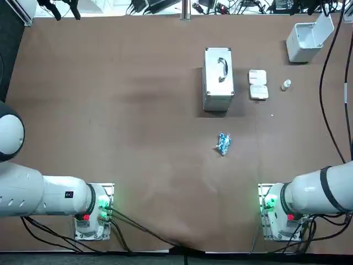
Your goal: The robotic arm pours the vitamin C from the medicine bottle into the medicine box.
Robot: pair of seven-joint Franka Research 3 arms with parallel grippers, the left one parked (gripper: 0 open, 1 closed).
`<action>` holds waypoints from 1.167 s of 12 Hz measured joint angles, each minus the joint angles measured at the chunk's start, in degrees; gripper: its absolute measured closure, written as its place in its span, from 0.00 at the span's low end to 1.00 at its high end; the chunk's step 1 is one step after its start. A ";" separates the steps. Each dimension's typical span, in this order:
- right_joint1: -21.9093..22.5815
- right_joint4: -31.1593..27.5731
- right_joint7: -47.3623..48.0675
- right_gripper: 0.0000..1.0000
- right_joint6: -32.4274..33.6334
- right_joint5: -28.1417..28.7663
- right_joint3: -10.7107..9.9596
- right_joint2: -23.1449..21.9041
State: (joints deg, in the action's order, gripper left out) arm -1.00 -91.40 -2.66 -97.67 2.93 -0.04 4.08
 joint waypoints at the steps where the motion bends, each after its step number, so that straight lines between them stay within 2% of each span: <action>1: 0.11 0.22 0.19 0.00 0.60 0.00 0.00 -0.63; 9: 1.39 0.65 2.98 0.00 2.91 -0.52 0.01 -2.41; 14: 1.58 0.65 9.59 0.00 4.78 -1.21 0.00 -2.39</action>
State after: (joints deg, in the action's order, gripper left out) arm 0.58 -90.75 6.93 -92.89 1.72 -0.04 1.69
